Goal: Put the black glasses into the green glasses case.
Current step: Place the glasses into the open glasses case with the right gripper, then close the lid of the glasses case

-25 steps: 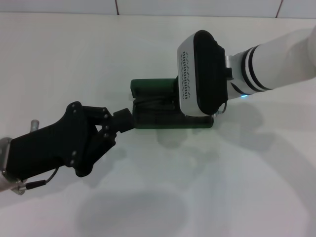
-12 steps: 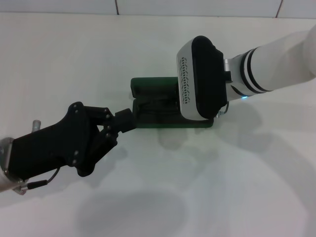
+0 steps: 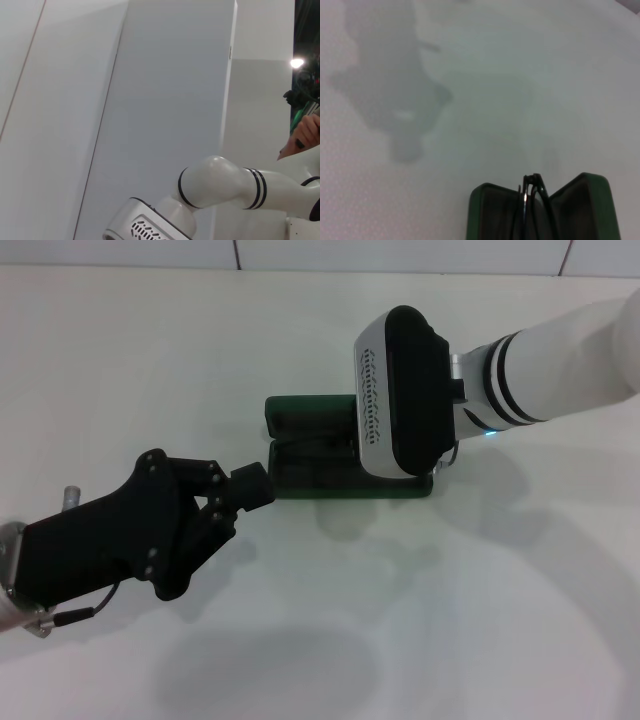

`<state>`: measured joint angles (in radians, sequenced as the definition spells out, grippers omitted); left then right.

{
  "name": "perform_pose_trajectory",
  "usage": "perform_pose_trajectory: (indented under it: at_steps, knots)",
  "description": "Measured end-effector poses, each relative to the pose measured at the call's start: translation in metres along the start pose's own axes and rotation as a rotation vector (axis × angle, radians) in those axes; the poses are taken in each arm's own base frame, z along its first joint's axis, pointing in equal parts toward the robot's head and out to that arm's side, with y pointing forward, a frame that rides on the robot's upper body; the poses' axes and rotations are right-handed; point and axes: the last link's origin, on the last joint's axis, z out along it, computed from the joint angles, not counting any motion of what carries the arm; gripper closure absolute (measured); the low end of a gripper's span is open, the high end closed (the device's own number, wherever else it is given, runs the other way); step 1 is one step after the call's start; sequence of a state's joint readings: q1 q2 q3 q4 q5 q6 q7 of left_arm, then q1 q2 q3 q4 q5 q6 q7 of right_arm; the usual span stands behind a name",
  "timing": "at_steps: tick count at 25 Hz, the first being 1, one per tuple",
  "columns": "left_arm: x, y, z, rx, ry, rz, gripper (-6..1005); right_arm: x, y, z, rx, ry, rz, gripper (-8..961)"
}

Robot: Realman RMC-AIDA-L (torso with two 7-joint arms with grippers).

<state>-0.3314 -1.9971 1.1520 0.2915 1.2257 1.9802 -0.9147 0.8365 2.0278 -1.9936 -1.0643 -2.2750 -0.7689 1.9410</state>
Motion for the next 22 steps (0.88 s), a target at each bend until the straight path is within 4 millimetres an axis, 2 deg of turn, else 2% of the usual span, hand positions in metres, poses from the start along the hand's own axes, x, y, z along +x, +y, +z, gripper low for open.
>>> perform_pose_trajectory:
  at_steps: [4,9,12,17,22]
  knots:
    - [0.0,0.0,0.0,0.0,0.0,0.0,961,0.0,0.001,0.0,-0.004,0.001,0.006,899]
    - [0.0,0.0,0.0,0.0,0.0,0.0,958,0.0,0.001,-0.001,-0.013,0.006,0.026,838]
    - [0.0,0.0,0.0,0.0,0.0,0.0,956,0.0,0.002,-0.002,-0.016,0.006,0.028,759]
    - [0.001,0.0,0.0,0.003,0.004,0.002,953,-0.002,0.006,-0.005,-0.02,-0.008,0.045,738]
    - [0.008,-0.007,-0.004,0.032,0.024,0.014,951,0.002,0.014,-0.026,0.01,-0.096,0.186,735]
